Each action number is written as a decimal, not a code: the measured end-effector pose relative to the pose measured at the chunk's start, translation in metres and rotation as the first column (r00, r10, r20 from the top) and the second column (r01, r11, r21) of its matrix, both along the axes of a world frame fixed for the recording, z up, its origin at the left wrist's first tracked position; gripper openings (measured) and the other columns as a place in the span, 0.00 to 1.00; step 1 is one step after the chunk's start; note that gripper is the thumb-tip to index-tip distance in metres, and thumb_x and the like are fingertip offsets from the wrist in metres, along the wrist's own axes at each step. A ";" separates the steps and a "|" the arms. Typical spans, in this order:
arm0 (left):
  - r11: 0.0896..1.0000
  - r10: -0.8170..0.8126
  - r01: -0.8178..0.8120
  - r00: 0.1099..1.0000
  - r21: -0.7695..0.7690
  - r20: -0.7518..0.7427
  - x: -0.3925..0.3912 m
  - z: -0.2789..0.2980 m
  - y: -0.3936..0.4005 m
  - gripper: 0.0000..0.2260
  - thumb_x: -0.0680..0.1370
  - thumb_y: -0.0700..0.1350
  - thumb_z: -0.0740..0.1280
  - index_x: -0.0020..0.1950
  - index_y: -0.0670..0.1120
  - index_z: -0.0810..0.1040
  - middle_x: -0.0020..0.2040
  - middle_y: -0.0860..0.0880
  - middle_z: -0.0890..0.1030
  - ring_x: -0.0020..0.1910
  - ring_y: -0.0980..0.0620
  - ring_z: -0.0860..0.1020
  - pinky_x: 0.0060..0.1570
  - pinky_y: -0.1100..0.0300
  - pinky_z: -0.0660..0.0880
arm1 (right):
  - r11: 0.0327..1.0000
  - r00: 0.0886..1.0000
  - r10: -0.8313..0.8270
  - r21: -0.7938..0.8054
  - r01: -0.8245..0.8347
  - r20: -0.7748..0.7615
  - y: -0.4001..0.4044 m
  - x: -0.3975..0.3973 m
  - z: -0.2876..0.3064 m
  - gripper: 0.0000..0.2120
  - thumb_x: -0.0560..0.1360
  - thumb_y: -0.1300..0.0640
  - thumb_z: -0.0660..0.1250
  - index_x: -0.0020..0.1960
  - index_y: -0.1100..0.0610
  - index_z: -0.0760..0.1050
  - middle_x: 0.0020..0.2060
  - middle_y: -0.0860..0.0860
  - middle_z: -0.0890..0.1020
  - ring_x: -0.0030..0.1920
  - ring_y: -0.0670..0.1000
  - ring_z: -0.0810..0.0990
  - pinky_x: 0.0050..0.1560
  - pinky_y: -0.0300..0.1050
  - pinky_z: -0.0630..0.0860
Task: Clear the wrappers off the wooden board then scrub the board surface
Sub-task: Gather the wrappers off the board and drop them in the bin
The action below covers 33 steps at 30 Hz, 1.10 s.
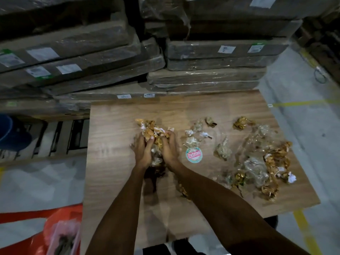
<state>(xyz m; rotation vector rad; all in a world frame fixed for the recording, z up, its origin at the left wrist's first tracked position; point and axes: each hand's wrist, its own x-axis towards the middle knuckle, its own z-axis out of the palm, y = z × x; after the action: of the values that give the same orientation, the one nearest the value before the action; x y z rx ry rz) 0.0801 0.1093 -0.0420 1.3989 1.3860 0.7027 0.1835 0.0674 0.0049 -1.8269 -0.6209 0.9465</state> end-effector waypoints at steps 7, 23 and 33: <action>0.981 0.160 -0.108 0.916 -0.159 0.367 -0.006 0.006 -0.012 0.18 0.76 0.60 0.67 0.63 0.54 0.78 0.58 0.52 0.84 0.60 0.48 0.82 0.66 0.42 0.75 | 0.971 0.951 -0.204 0.073 0.227 -0.234 0.000 -0.035 0.005 0.10 0.84 0.59 0.62 0.65 0.53 0.71 0.56 0.51 0.80 0.55 0.50 0.80 0.48 0.30 0.75; 0.982 -0.170 0.184 0.717 0.052 0.676 0.069 0.179 -0.103 0.21 0.79 0.52 0.67 0.71 0.48 0.75 0.68 0.43 0.79 0.69 0.39 0.76 0.72 0.36 0.69 | 0.765 0.914 -0.369 0.505 0.400 -0.166 -0.118 0.020 0.167 0.21 0.76 0.42 0.65 0.65 0.48 0.70 0.62 0.49 0.77 0.62 0.45 0.79 0.62 0.44 0.76; 0.894 -0.409 0.414 0.600 0.171 0.687 0.197 0.232 -0.274 0.29 0.81 0.45 0.63 0.81 0.51 0.57 0.75 0.50 0.71 0.72 0.52 0.74 0.69 0.52 0.73 | 0.527 0.726 -0.649 0.553 0.645 -0.229 -0.298 0.131 0.199 0.23 0.72 0.39 0.67 0.65 0.46 0.73 0.68 0.53 0.76 0.68 0.54 0.77 0.71 0.59 0.73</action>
<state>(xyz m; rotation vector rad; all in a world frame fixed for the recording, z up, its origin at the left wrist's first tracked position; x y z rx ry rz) 0.2774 -0.1643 0.1901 1.1783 0.4137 0.8013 0.3141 -0.2309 0.2042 -1.2858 -0.1475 0.1719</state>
